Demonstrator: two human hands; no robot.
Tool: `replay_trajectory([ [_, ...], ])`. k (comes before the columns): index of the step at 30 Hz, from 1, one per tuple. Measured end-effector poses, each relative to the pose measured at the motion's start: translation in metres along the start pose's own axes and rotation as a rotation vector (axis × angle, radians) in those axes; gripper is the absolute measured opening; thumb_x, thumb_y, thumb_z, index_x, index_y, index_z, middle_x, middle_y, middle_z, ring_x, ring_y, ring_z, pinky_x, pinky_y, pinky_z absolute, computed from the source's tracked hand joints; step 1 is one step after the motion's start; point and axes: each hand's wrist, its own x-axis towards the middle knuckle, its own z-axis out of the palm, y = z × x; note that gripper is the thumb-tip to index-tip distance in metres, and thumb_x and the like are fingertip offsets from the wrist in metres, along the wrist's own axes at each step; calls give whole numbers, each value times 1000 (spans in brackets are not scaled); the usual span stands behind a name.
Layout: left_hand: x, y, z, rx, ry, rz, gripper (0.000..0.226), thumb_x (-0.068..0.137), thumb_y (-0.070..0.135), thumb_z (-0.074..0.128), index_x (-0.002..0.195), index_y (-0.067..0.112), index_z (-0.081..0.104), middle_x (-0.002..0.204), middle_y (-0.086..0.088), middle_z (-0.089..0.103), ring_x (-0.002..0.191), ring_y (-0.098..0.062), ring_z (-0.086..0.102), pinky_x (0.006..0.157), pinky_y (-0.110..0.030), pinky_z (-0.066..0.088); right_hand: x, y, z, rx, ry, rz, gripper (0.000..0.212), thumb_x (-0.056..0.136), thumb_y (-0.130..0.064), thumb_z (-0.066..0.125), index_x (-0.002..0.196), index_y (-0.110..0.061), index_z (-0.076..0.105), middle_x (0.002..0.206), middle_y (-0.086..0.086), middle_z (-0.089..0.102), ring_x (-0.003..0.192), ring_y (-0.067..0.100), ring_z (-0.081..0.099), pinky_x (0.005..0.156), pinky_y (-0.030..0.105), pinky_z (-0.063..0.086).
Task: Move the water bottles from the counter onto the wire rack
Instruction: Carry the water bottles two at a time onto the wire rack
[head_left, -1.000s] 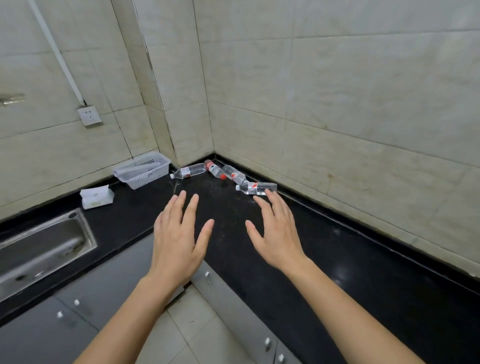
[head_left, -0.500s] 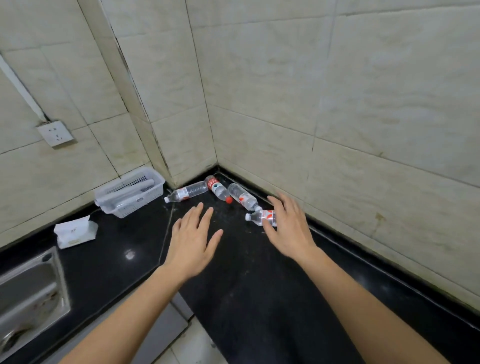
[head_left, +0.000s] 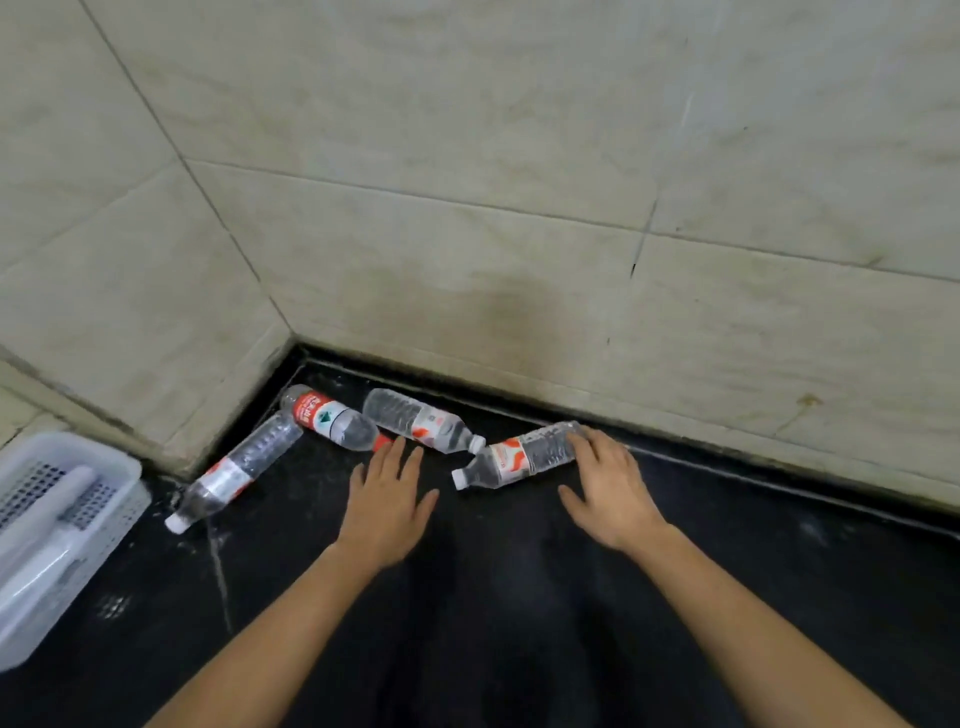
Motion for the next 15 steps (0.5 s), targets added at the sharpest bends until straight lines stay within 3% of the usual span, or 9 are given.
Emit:
replay_trajectory([
  [3,51,-27,7,12,-5,98,64,93,40,63,145,6,47,152,-22,44,143,-41,40,109,-63,38,33,-22,15,1,-25,31,78,90,-33,63,155,-9,28,160,15,30,152,30,22,124,45,18],
  [8,105,-53,15,68,-173,156,89,92,41,65,159,11,16,165,-17,17,153,-35,14,119,-63,18,59,-52,50,-50,-188,70,84,90,-30,63,158,-13,18,166,10,16,155,27,10,126,48,10],
  [15,172,-66,40,150,-282,274,98,86,35,72,160,20,9,169,-9,0,156,-29,-1,121,-60,16,75,-50,68,-95,-323,140,89,93,-13,57,161,-14,0,169,6,-12,157,24,-8,125,45,1],
])
